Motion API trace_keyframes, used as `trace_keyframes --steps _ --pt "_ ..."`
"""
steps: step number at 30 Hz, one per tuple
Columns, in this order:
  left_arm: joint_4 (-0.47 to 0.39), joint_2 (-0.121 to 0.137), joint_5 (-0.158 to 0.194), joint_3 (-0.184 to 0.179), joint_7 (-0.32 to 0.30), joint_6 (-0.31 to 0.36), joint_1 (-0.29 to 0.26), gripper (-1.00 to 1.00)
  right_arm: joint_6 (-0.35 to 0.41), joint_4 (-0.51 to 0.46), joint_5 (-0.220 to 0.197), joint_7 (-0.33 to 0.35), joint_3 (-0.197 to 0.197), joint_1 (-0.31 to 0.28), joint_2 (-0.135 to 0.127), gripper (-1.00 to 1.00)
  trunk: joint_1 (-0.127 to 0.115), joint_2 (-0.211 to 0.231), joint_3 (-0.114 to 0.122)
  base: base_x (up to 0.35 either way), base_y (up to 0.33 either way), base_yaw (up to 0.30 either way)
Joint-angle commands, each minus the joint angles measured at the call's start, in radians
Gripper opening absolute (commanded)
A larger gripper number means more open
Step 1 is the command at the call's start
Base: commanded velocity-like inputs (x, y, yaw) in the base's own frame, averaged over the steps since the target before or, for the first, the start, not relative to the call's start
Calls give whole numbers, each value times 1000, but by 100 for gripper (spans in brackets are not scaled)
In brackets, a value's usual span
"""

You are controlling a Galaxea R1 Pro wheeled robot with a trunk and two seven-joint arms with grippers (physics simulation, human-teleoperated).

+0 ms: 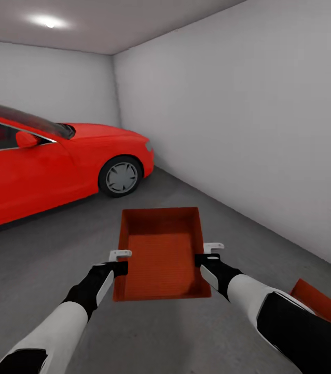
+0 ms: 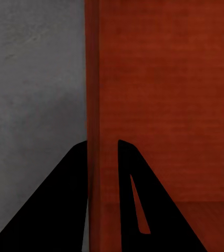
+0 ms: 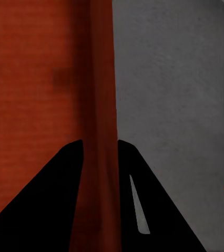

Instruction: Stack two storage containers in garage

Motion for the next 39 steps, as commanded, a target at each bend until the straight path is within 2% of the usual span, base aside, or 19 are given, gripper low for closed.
trace_keyframes --steps 1,14,39 --pt "27 1 8 -10 10 6 0 -100 7 -5 15 -4 -18 -2 -4 -100 1 -2 -2 318 0 -286" --pt "27 1 8 -10 10 6 0 -100 7 -5 15 -3 -18 -2 -4 -100 1 -2 -2 294 0 -286" --pt "27 1 8 -10 13 6 0 -100 7 -5 15 -3 -18 -2 -4 -100 1 -2 -2 10 0 -286"
